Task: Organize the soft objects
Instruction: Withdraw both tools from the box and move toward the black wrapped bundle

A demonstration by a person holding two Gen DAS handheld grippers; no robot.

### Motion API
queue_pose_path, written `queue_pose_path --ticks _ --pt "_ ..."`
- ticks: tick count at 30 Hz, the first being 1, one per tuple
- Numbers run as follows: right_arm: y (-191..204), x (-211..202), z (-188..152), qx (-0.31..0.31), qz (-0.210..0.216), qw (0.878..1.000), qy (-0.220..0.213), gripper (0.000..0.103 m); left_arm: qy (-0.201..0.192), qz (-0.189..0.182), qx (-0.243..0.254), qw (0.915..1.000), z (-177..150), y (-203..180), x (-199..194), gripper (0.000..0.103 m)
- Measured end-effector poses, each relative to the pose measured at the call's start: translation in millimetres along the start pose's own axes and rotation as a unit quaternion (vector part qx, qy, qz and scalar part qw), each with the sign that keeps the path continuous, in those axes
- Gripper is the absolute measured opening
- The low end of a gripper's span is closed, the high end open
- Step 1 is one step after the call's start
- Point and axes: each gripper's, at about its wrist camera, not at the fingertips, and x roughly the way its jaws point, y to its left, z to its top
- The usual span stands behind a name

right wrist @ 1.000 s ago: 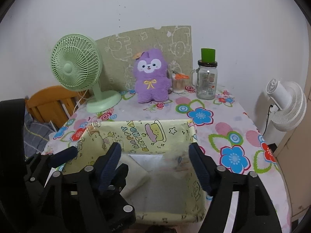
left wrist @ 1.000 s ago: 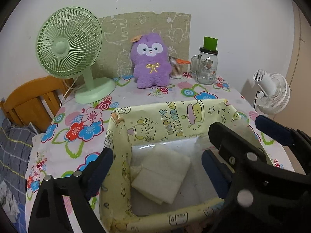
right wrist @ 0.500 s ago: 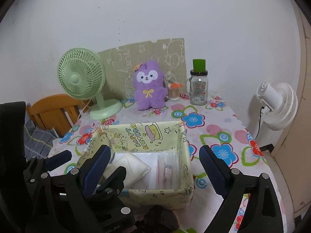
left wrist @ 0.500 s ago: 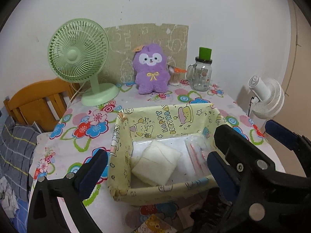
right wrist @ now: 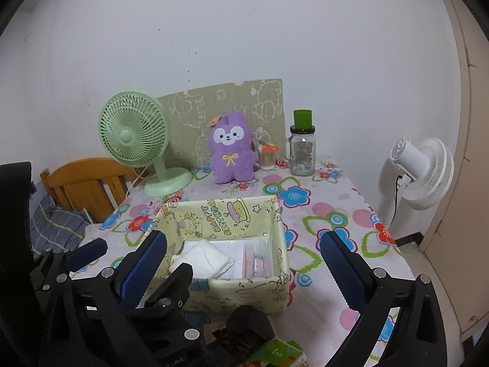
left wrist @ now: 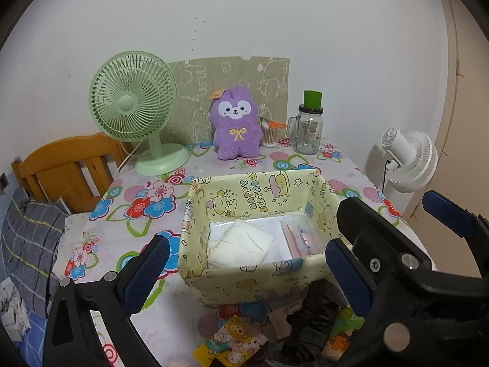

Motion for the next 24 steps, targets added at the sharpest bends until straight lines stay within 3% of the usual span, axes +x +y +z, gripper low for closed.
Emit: queue_pose_path --ticks 24 --pt "7 -69 -22 -0.017 0.014 0.999 -0.031 0.103 -0.048 -0.012 -0.005 0.9987 -31 -11 -65 0.103"
